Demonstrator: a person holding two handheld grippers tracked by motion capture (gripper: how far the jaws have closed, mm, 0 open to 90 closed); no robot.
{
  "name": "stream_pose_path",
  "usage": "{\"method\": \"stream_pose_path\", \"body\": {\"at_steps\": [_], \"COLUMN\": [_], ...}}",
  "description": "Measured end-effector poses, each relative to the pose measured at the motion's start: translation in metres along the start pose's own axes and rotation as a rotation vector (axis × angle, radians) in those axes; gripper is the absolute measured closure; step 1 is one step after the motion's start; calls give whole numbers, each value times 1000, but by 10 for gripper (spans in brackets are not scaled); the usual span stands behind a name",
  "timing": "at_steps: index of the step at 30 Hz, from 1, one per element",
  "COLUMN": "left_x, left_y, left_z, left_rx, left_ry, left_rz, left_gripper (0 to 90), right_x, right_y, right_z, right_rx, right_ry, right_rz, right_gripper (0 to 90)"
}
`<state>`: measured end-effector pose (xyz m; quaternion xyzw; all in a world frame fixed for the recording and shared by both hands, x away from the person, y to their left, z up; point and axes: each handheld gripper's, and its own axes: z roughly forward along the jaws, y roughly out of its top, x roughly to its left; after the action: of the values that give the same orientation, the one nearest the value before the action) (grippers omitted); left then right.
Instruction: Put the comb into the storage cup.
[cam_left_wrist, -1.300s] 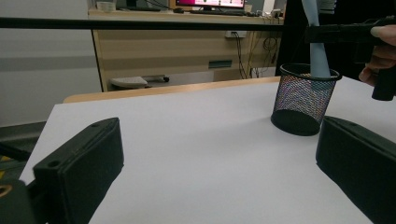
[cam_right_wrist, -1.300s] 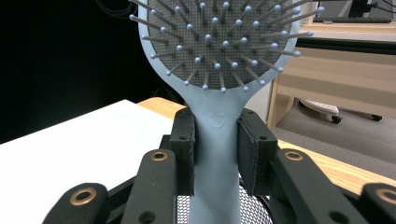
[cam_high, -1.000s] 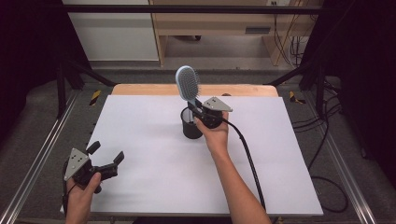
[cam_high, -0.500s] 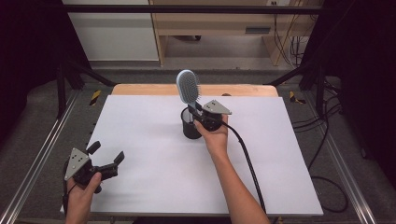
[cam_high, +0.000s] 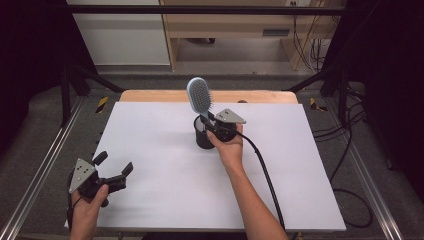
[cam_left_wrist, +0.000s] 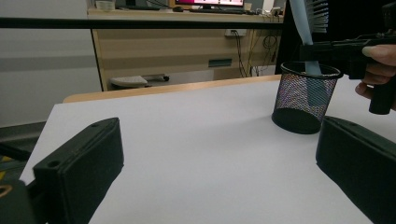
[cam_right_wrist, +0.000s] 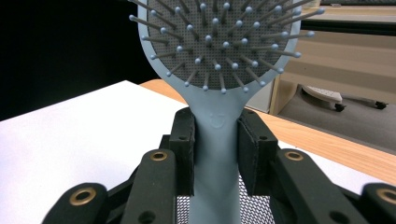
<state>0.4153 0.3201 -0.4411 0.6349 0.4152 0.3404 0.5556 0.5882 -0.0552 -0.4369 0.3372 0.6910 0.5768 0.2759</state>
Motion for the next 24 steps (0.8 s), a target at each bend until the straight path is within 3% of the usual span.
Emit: {"method": "stream_pose_path", "body": {"at_steps": [24], "left_x": [0], "left_y": [0], "left_z": [0], "left_rx": [1], "left_ry": [-2], "left_rz": [1], "left_gripper": [9], "right_x": [1], "right_y": [-2], "right_z": [4], "right_rx": [37], "right_ry": [18], "right_rz": [-7], "right_gripper": [696]}}
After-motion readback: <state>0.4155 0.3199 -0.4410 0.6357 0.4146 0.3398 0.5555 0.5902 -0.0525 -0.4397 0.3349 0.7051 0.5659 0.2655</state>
